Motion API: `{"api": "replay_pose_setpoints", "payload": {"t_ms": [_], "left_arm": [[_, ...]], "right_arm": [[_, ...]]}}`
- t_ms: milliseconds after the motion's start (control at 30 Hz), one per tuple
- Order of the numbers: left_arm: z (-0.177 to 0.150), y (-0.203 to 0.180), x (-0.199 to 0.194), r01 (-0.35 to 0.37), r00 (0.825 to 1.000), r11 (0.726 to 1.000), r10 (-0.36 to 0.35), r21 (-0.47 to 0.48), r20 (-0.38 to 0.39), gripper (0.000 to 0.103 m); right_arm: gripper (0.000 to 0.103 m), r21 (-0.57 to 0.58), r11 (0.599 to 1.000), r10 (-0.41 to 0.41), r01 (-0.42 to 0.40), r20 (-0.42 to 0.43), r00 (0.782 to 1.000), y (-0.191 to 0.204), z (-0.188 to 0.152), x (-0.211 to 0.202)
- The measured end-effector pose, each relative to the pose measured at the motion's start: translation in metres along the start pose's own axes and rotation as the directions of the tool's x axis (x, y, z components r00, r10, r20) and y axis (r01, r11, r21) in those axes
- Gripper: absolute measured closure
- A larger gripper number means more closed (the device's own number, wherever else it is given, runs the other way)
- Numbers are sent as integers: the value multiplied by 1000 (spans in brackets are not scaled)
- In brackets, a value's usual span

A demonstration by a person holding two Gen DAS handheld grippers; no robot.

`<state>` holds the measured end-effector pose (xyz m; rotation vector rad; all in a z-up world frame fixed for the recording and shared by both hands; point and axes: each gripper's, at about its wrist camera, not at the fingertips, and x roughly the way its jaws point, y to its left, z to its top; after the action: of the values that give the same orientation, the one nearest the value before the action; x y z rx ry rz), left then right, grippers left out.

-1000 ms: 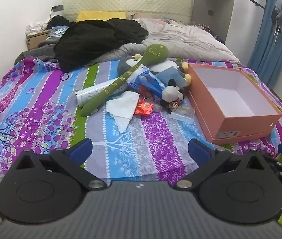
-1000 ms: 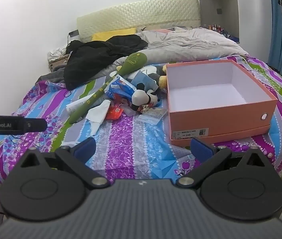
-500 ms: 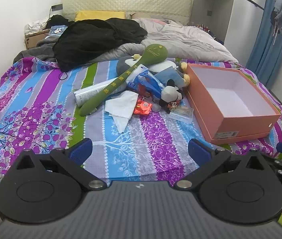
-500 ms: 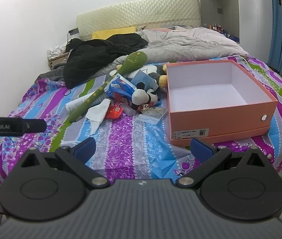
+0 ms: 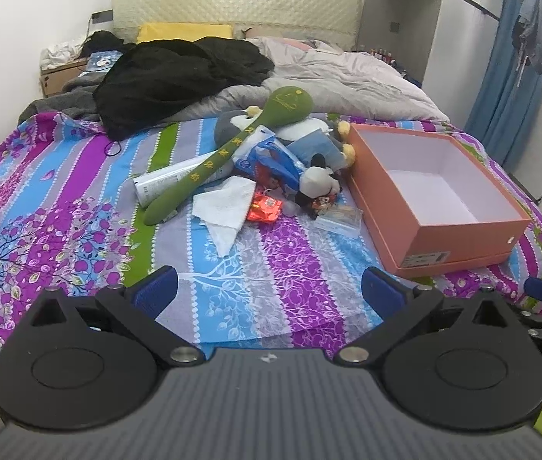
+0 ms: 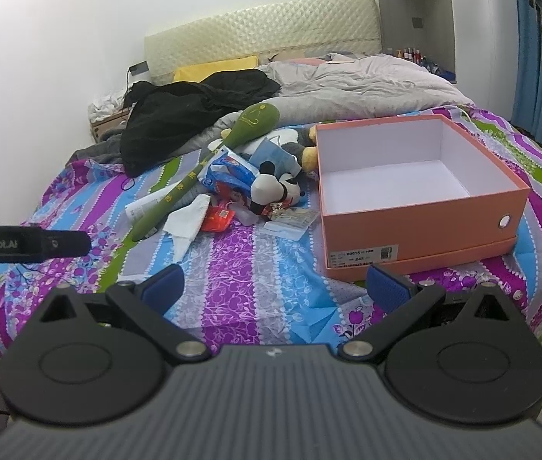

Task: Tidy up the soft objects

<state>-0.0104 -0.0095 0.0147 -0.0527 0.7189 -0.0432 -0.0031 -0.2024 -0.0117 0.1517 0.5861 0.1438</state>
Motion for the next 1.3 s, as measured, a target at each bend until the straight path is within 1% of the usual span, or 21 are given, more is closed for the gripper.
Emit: {"api": "replay_pose_setpoints", "payload": {"t_ms": [100,267,400,500,633,700,800,900,1100,1300], "left_arm": [[0,-2,-2,2,1000,1000,-2,4,5,0],[-1,1,1,-7,1000,1000,7,-11,-11,0],[-2,3,3,0,1000,1000,0,-9,-22,0],[-2,5,2,3,1000,1000,-3,-17,-12,0],[-3,8,5,-6,1000,999,5,-32,-21,0],[-4,9,5,4,1000,1000,-5,-29,-25,0],[-5,9,7,0,1000,1000,0,-18,-25,0],[-7,9,7,5,1000,1000,-6,-19,-27,0],[-9,9,11,9,999,1000,-9,-17,-30,0],[-11,13,14,20,999,999,-21,-35,-36,0]], "right_arm": [[0,-7,1000,2,-2,-3,1000,1,-1,0],[0,-22,1000,-4,4,-11,1000,6,-6,-1],[0,-18,1000,-26,26,-15,1000,5,-7,0],[0,-16,1000,-24,24,-13,1000,5,-6,-1],[0,-39,999,-14,14,-3,1000,7,-5,0],[0,-35,999,-12,12,-7,1000,8,-6,1],[0,-25,1000,-9,8,-28,1000,7,-8,4],[0,-73,997,-38,34,-47,998,12,-9,7],[0,-74,997,-21,17,-54,998,13,-10,7],[0,-86,996,-42,38,-49,998,13,-13,8]]}}
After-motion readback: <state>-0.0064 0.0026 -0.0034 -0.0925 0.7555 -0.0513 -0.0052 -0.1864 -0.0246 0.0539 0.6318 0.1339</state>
